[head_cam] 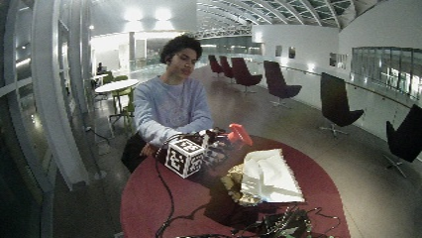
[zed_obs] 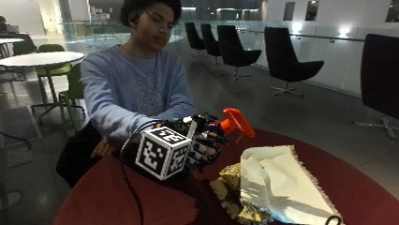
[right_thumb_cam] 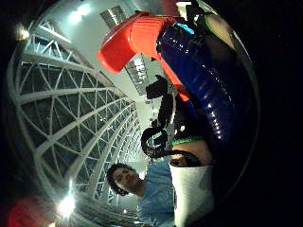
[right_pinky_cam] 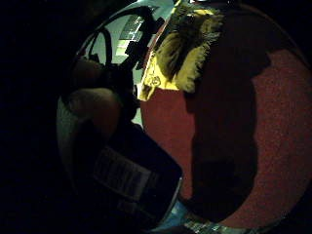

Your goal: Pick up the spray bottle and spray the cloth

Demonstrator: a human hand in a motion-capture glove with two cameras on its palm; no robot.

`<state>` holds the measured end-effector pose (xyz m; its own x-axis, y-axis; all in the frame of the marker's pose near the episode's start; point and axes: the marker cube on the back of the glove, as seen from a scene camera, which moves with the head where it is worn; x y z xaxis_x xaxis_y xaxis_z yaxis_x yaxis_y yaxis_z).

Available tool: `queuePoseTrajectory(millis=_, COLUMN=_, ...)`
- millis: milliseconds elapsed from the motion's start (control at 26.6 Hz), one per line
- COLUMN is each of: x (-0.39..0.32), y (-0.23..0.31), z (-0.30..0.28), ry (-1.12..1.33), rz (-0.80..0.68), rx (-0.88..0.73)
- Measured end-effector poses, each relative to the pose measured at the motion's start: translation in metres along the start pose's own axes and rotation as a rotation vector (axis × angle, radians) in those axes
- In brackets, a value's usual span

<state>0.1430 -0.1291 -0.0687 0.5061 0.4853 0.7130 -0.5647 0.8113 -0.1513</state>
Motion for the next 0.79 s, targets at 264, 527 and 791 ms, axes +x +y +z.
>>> queuePoseTrajectory(millis=264, x=0.000, y=-0.004, z=0.006, ry=-0.010, rz=0.039, rx=-0.016)
queuePoseTrajectory(millis=527, x=-0.001, y=-0.005, z=0.010, ry=0.001, rz=0.067, rx=-0.018)
queuePoseTrajectory(millis=791, x=0.001, y=-0.007, z=0.012, ry=0.016, rz=0.089, rx=-0.018)
